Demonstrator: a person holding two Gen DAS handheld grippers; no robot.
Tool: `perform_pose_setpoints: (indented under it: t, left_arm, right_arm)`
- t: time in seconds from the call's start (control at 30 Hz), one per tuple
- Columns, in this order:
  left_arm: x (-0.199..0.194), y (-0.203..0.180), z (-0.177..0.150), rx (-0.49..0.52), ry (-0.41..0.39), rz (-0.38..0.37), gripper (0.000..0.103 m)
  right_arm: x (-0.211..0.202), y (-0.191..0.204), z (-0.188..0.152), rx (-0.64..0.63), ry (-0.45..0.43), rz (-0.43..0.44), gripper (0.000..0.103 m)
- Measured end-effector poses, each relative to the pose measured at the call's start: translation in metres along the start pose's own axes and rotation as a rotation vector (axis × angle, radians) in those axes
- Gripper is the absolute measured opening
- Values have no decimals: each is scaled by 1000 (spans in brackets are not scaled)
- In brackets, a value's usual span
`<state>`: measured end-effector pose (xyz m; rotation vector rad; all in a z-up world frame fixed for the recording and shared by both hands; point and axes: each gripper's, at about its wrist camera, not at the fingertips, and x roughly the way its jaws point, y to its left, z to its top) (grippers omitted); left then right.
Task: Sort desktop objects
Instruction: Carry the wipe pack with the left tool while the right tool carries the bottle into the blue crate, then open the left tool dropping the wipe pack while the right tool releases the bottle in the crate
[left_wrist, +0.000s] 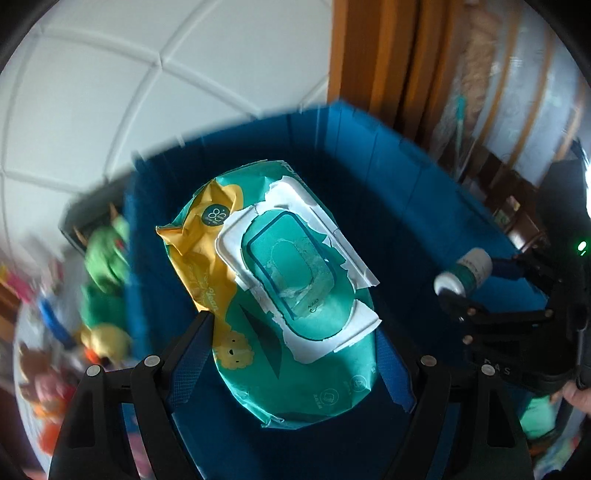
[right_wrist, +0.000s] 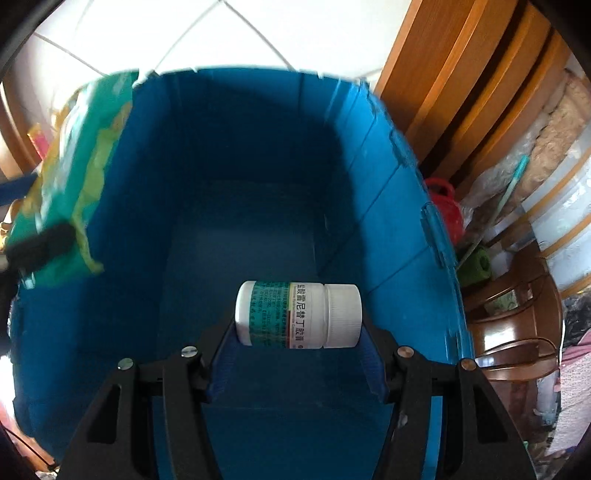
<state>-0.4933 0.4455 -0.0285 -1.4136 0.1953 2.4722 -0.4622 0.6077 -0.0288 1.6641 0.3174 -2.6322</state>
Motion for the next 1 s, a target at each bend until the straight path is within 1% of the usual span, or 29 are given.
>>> perform_pose_setpoints:
  t: [0.07, 0.2, 0.27, 0.37, 0.43, 0.5, 0.57, 0.67, 0.77, 0.9, 1.0]
  left_arm:
    - [33, -4, 10, -46, 85, 22, 82]
    - [85, 1, 18, -147, 206, 100, 82]
    - [109, 2, 9, -162, 273, 114, 82]
    - [139, 1, -5, -175, 362, 131, 82]
    - [146, -1, -15, -176, 395, 135, 82]
    - [148, -5, -23, -170, 414, 130, 82]
    - [147, -10, -27, -151, 415, 131, 82]
    - [149, -20, -33, -119, 433, 131, 82]
    - [156, -24, -39, -109, 460, 129, 82]
    - [168, -24, -44, -123, 496, 156, 83]
    - [174, -23, -47, -144, 520, 136, 84]
  right_arm:
    - [23, -10, 15, -9, 40, 40, 58]
    - [74, -21, 42, -15, 144, 119, 58]
    - [103, -21, 49, -18, 206, 160, 58]
    - [142, -7, 42, -70, 296, 195, 58]
    - [169, 5, 30, -118, 371, 199, 58]
    - [191, 13, 17, -165, 432, 174, 58]
    - [214, 22, 4, -213, 493, 150, 58]
    - [243, 34, -18, -288, 581, 135, 58]
    - [260, 38, -29, -296, 622, 134, 58]
    - [283, 44, -45, -306, 676, 133, 58]
    - [296, 45, -52, -307, 713, 137, 58]
